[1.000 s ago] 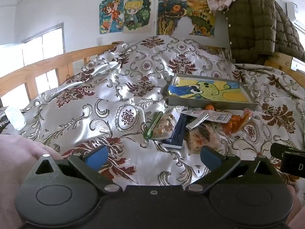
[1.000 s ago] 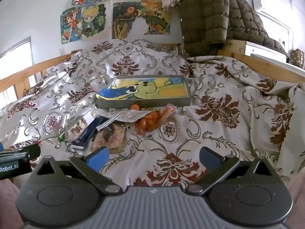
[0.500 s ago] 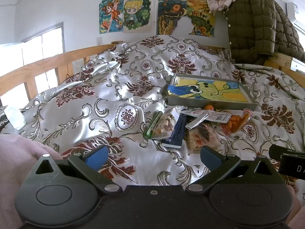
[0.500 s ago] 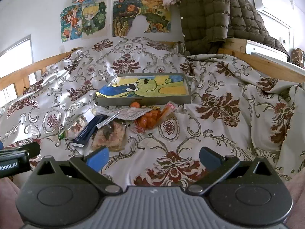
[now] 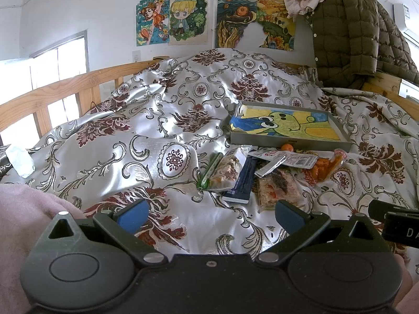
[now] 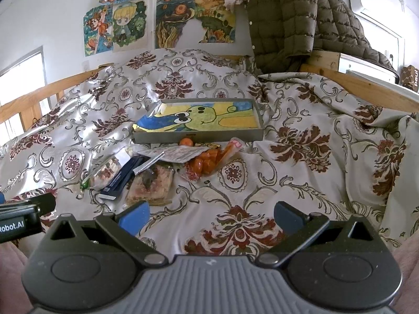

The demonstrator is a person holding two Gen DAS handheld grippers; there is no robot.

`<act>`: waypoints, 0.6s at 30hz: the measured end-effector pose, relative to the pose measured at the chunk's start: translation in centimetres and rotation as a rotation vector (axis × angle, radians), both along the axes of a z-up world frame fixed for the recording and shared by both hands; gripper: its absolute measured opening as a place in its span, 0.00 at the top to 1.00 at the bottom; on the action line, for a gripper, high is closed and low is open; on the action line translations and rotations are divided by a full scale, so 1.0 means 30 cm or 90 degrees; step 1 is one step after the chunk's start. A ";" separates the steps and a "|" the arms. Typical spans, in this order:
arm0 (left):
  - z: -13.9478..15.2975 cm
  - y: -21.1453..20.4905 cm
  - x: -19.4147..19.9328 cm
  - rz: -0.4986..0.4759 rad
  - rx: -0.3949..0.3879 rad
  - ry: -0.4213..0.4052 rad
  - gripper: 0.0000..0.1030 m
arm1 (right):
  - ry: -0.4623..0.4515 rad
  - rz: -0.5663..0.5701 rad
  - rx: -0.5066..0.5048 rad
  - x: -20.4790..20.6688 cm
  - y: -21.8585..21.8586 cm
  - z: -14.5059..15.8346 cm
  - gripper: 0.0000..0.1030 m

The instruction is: Organize snacks

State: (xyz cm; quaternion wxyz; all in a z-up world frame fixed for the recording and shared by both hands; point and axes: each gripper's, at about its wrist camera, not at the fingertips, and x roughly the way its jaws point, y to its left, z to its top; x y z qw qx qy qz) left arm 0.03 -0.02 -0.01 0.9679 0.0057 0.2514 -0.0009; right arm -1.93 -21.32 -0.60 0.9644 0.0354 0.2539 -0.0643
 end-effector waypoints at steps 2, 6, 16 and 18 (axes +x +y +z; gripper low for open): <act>0.000 0.000 0.000 0.000 0.000 0.000 0.01 | 0.000 0.000 0.000 0.000 0.001 -0.001 0.00; 0.000 0.000 0.000 0.000 0.000 0.000 0.01 | 0.001 0.000 0.000 0.000 0.001 -0.002 0.00; 0.000 0.000 0.000 0.000 -0.001 0.000 0.01 | 0.003 0.001 0.000 0.002 0.001 -0.004 0.00; 0.000 0.000 0.000 0.000 -0.001 0.000 0.01 | 0.003 0.001 0.000 0.002 0.000 -0.005 0.00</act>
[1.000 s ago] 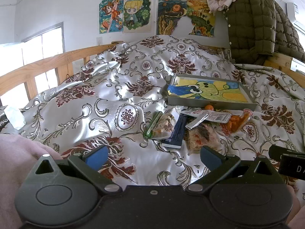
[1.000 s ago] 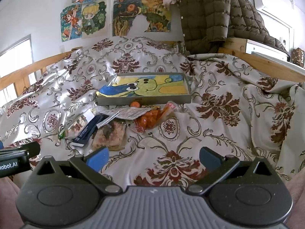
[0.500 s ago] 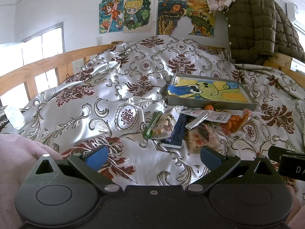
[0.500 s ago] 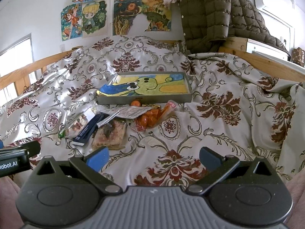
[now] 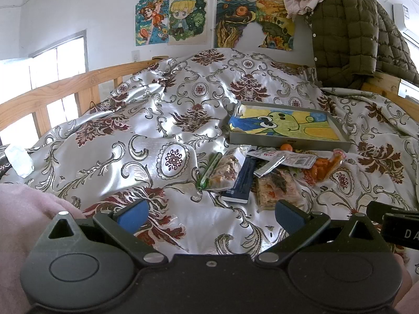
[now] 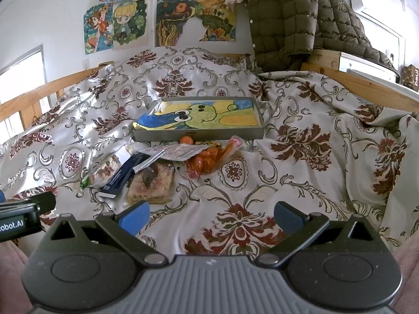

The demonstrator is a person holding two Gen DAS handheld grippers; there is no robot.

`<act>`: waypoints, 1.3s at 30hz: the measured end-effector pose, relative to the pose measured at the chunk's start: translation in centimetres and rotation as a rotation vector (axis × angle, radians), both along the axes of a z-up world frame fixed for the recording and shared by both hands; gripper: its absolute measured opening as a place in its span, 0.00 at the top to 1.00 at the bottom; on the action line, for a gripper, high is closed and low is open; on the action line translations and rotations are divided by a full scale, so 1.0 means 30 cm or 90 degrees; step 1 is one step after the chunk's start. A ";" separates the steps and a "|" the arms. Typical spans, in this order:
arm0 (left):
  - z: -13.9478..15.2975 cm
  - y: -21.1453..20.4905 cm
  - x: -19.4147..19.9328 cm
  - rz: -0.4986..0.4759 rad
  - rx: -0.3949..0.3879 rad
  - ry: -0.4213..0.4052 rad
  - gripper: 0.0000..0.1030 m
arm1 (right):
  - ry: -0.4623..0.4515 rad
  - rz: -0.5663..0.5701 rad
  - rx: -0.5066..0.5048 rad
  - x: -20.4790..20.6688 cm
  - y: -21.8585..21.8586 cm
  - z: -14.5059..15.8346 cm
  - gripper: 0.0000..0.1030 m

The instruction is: Organize snacks

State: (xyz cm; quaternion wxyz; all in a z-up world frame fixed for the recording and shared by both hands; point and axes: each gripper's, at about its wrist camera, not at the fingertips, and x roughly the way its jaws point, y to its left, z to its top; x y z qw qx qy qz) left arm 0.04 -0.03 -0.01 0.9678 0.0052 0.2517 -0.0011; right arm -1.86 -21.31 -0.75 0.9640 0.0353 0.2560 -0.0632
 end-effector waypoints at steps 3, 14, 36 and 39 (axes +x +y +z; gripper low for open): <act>0.000 0.000 0.000 0.000 0.000 0.000 0.01 | 0.000 0.000 0.000 0.000 0.000 0.000 0.00; 0.000 0.000 0.000 0.000 0.000 0.000 0.01 | 0.001 0.000 0.000 0.001 0.002 -0.001 0.00; 0.000 0.000 0.000 -0.001 -0.001 0.001 0.01 | -0.008 -0.008 0.001 -0.014 -0.007 0.004 0.00; -0.029 -0.009 0.006 -0.009 0.004 0.002 0.01 | -0.012 -0.012 0.001 -0.020 -0.010 0.012 0.00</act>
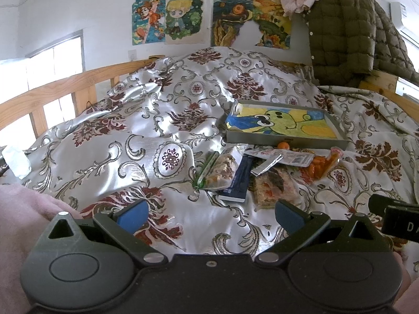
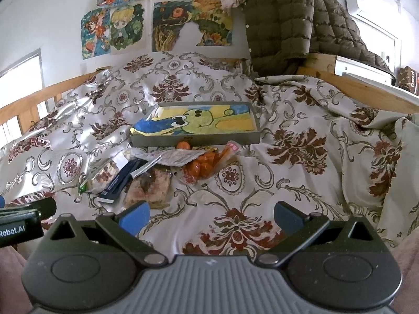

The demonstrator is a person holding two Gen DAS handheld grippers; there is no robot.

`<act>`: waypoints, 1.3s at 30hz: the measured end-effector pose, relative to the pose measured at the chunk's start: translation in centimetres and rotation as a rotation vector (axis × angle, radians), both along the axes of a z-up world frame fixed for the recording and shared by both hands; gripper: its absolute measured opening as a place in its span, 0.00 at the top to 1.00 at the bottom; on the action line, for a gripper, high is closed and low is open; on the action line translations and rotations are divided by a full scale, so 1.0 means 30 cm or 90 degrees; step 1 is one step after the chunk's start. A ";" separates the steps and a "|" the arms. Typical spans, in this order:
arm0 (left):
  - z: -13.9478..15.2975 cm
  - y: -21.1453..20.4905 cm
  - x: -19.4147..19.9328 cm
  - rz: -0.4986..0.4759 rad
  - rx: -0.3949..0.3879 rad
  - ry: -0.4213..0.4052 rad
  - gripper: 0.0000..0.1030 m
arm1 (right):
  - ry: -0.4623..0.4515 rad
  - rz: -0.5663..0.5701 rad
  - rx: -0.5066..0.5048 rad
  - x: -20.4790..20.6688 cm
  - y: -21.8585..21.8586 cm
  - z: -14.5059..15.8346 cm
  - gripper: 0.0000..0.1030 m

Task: Organize snacks
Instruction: 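Lower the left tool onto the clear nut bag and close its fingers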

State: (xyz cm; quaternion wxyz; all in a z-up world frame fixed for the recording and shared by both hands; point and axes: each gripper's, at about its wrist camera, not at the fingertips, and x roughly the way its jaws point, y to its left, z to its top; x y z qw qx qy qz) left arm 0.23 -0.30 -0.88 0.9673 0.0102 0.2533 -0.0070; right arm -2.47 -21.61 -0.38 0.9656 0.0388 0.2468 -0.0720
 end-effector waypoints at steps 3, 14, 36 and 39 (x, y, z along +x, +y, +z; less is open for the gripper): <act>-0.001 -0.024 0.017 -0.012 0.005 0.012 0.01 | 0.007 -0.007 0.000 0.013 0.003 0.008 0.00; 0.050 0.034 0.166 -0.077 -0.067 0.102 0.01 | 0.015 0.010 0.052 0.065 -0.052 0.031 0.00; 0.000 0.067 0.642 -0.213 -0.048 0.158 0.01 | 0.114 0.233 0.067 0.374 -0.004 -0.067 0.00; -0.017 0.040 0.656 -0.236 -0.008 0.145 0.01 | 0.105 0.248 0.023 0.404 0.031 -0.090 0.00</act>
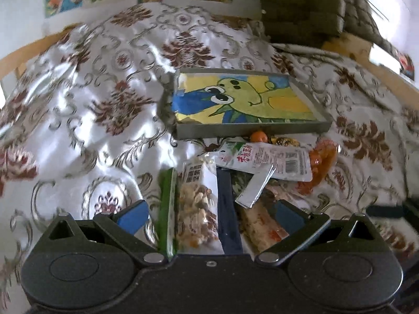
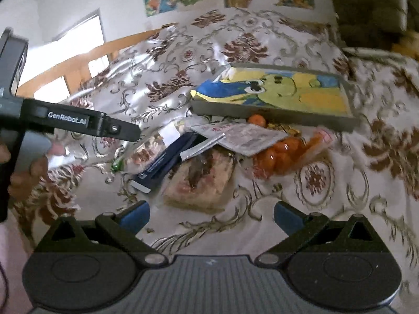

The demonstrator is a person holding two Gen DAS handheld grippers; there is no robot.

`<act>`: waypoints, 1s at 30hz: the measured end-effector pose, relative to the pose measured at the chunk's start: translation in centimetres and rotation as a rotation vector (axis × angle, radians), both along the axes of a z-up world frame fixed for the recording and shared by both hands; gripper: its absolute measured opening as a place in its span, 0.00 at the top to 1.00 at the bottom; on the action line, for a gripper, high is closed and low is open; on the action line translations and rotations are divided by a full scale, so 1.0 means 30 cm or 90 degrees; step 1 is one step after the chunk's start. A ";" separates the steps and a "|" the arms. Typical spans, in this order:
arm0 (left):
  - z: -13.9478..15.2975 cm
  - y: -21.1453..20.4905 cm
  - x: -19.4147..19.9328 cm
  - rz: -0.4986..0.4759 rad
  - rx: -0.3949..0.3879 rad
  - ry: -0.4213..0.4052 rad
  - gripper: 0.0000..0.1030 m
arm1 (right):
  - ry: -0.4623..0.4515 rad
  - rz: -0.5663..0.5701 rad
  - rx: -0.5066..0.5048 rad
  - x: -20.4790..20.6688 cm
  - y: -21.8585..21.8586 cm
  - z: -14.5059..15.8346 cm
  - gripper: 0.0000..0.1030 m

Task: Organize snacks
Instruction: 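Lower the left tool onto the clear nut bag and close its fingers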

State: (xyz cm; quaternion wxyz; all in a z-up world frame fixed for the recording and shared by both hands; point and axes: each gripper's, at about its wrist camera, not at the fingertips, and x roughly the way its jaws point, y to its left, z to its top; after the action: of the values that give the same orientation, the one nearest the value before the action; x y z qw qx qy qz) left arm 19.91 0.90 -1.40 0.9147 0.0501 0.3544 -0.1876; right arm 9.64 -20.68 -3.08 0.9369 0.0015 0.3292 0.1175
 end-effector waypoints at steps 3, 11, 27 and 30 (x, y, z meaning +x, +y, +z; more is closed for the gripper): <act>-0.013 -0.015 0.015 -0.013 0.028 -0.017 0.01 | -0.013 0.014 -0.031 0.032 0.030 -0.016 0.00; -0.015 0.020 0.071 0.000 -0.009 -0.005 0.01 | -0.029 0.019 -0.062 0.107 0.064 -0.041 0.00; -0.072 0.044 0.192 -0.016 -0.091 0.064 0.28 | -0.008 0.049 -0.015 0.246 0.095 -0.071 0.37; -0.085 0.047 0.193 -0.025 -0.106 0.076 0.33 | 0.009 0.041 0.020 0.280 0.078 -0.068 0.42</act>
State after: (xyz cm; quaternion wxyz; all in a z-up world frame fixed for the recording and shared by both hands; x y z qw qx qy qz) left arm 25.69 2.31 -3.95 0.8890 -0.0305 0.3907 -0.2368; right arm 18.04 -18.35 -5.13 0.9300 0.0066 0.3341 0.1529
